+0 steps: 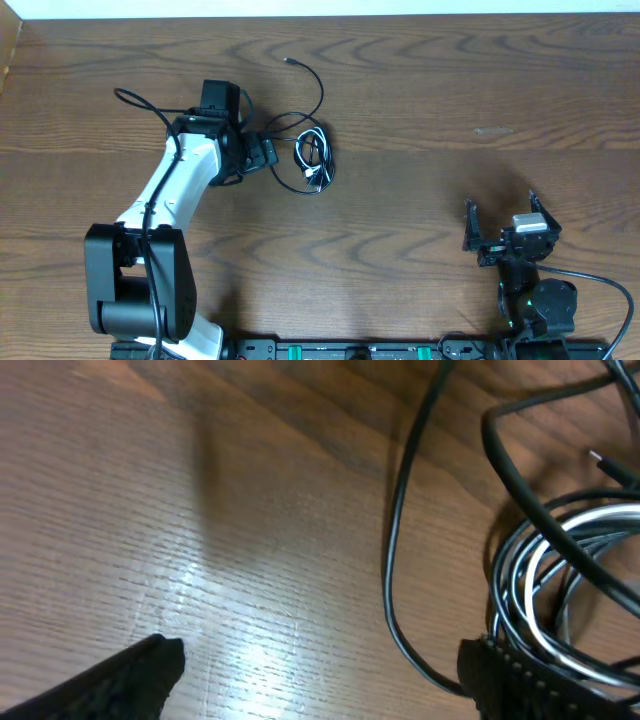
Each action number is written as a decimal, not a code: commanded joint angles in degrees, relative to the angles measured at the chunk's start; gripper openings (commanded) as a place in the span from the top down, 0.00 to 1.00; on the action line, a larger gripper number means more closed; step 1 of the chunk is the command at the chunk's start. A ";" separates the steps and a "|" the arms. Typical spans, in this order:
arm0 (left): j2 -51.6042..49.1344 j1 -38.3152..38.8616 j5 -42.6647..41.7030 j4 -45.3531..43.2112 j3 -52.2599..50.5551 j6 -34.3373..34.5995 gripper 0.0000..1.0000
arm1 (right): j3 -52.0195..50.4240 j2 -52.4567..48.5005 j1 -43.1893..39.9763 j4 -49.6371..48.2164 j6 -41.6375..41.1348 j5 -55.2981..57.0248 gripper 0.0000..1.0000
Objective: Untangle cables
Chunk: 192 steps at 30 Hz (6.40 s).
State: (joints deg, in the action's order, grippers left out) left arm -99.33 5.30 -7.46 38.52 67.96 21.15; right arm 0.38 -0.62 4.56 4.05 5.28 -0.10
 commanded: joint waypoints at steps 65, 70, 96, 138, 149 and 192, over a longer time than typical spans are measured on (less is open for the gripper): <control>0.81 -0.07 12.44 -4.83 -6.43 -0.02 0.01 | -0.09 0.20 -0.35 0.24 0.59 -0.09 0.01; 0.79 -0.07 12.46 -6.51 -8.79 -0.02 0.11 | -0.07 0.20 -0.35 0.24 0.59 -0.09 0.01; 0.72 -0.09 12.46 -13.18 -15.26 -0.02 0.29 | -0.09 0.20 -0.35 0.24 0.59 -0.09 0.01; 0.31 -0.09 12.48 -19.82 -16.61 0.17 0.12 | -0.09 0.20 -0.35 0.24 0.59 -0.09 0.01; 0.09 -0.09 12.48 -21.35 -17.29 0.20 0.25 | -0.09 0.20 -0.35 0.24 0.59 -0.09 0.01; -8.11 6.40 -3.45 -24.52 -3.21 14.08 0.93 | -0.09 0.20 -0.35 0.24 0.59 -0.09 0.01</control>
State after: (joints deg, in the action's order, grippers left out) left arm -106.08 11.53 -11.70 14.37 64.42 35.07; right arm 0.38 -0.62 4.56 4.05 5.26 -0.10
